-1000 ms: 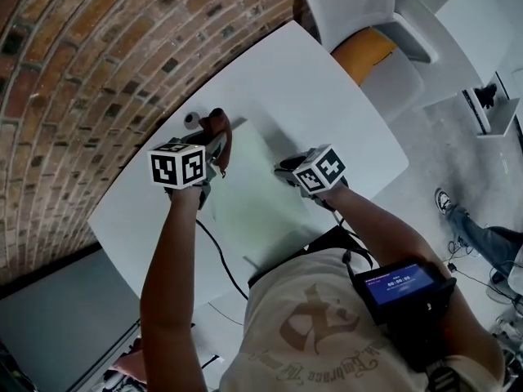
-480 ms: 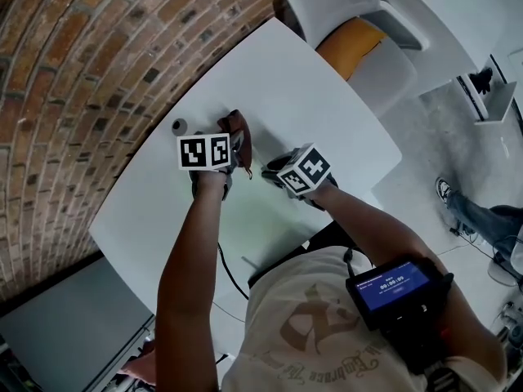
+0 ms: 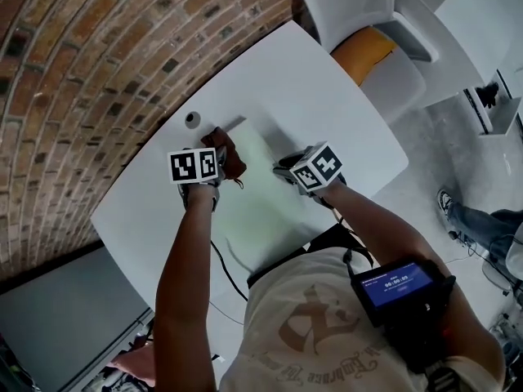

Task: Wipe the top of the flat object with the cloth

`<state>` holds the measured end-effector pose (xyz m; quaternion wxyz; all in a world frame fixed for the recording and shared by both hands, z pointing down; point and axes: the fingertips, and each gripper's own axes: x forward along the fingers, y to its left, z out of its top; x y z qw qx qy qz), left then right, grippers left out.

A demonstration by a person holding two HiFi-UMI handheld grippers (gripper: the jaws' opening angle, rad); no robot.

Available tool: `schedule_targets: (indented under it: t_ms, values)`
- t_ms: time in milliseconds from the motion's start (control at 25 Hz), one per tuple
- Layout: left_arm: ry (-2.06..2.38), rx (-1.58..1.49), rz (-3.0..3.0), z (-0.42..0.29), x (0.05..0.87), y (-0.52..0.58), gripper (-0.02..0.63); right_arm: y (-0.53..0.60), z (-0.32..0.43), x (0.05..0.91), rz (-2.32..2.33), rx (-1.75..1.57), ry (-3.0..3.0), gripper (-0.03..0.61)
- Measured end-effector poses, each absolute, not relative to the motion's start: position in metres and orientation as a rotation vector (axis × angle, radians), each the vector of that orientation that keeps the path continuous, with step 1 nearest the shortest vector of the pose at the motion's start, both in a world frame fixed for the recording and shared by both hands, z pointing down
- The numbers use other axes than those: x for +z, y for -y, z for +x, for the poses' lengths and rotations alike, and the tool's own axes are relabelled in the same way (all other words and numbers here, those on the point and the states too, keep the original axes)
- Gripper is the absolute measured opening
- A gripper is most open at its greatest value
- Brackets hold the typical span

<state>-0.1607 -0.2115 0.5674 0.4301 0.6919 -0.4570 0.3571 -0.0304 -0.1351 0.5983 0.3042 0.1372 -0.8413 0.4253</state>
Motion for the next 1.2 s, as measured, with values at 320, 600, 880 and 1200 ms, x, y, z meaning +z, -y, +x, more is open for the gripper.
schedule_targets:
  t_ms: [320,600,880,1200]
  values:
    - [1.261,0.780,1.584,-0.249,0.568,0.157,0.074,0.135,-0.031,0.598,0.397,1.112,2.214,0.123]
    - [1.333,0.743,1.511,-0.293,0.565,0.129,0.074,0.137,-0.032,0.595,0.410,1.115,2.214,0.123]
    - [1.247,0.634,1.628,-0.261,0.531,0.134,0.074,0.136,-0.033,0.598,0.423,1.125,2.220,0.123]
    - [0.906,0.684,1.860,-0.123,0.522,0.170,0.074,0.137,-0.033,0.599,0.430,1.136,2.234,0.123]
